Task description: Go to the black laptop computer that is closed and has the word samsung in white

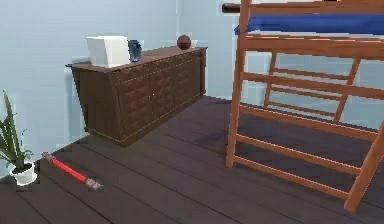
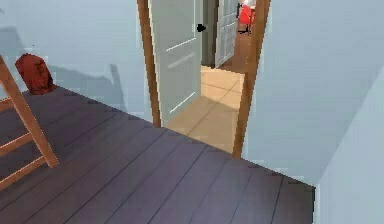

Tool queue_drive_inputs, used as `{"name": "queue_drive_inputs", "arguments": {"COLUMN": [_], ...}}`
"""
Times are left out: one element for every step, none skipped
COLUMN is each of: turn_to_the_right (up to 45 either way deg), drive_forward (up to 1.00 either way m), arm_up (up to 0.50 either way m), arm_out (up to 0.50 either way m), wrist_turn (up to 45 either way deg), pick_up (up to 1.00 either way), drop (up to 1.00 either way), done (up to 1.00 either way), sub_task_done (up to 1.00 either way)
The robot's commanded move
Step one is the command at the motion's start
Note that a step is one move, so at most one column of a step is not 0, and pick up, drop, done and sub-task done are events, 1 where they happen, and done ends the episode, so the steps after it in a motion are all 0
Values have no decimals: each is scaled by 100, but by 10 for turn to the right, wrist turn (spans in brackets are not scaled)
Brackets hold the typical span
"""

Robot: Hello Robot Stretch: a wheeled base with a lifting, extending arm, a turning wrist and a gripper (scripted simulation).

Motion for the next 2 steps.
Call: {"name": "queue_drive_inputs", "arguments": {"turn_to_the_right": [-120,0], "drive_forward": [0,10], "arm_up": [0,0], "arm_out": [0,0], "wrist_turn": [0,0], "pick_up": [0,0], "drop": [0,0], "done": [0,0], "sub_task_done": [0,0]}}
